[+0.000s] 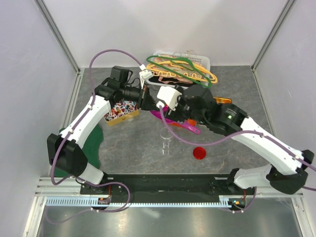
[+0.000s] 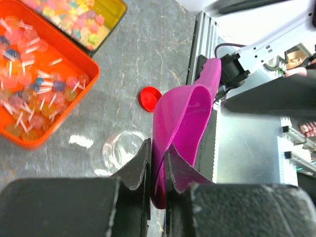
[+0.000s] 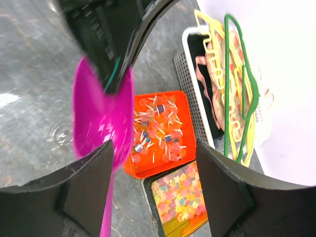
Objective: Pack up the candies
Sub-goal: Pick up the spatula from the center of the board.
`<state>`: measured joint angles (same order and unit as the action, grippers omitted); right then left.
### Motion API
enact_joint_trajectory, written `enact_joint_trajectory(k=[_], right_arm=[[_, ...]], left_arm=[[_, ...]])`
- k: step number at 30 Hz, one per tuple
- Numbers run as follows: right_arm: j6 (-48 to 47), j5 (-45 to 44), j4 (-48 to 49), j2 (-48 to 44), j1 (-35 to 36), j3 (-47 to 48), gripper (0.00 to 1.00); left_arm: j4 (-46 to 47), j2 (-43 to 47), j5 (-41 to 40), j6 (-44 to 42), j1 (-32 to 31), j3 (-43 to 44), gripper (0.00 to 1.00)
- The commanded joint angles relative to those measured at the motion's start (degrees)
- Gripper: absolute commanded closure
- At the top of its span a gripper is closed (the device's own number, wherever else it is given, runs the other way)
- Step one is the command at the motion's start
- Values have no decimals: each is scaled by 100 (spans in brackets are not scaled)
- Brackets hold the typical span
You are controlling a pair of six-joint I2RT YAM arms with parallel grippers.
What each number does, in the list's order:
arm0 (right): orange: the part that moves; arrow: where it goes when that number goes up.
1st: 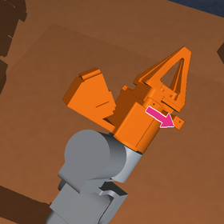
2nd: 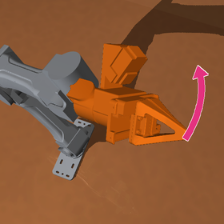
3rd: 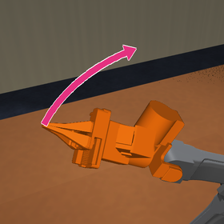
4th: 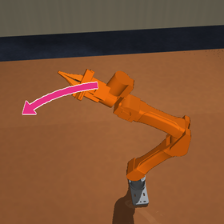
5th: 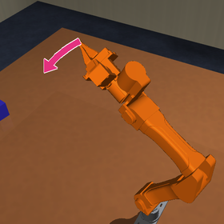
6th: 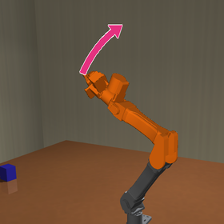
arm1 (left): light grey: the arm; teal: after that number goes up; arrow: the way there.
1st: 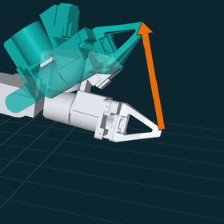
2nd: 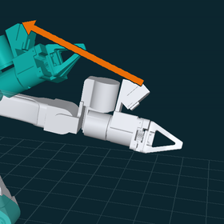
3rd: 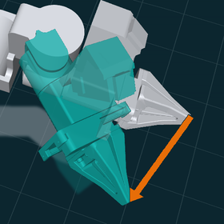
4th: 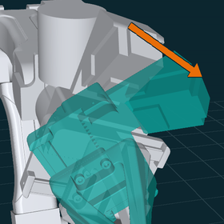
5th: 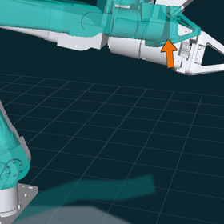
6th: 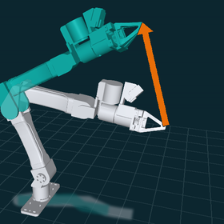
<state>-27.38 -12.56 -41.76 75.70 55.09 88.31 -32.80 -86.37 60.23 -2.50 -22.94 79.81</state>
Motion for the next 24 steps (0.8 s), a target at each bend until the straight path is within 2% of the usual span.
enact_joint_trajectory(k=[1,6,9,22,24], right_arm=[[-224,719,-333,-730,-156,-77,26],[-163,1238,-87,-1119,-481,-682,23],[-102,1536,27,-1137,-508,-937,25],[74,1853,150,-829,-543,-1132,29],[136,1845,220,-759,-535,-1141,29]], left_arm=[[-376,-125,551,-48,228,508,98],[-535,-398,701,-163,255,737,98],[-517,-425,719,-66,255,834,98],[-17,67,490,197,439,405,98],[185,111,516,452,500,307,98]])
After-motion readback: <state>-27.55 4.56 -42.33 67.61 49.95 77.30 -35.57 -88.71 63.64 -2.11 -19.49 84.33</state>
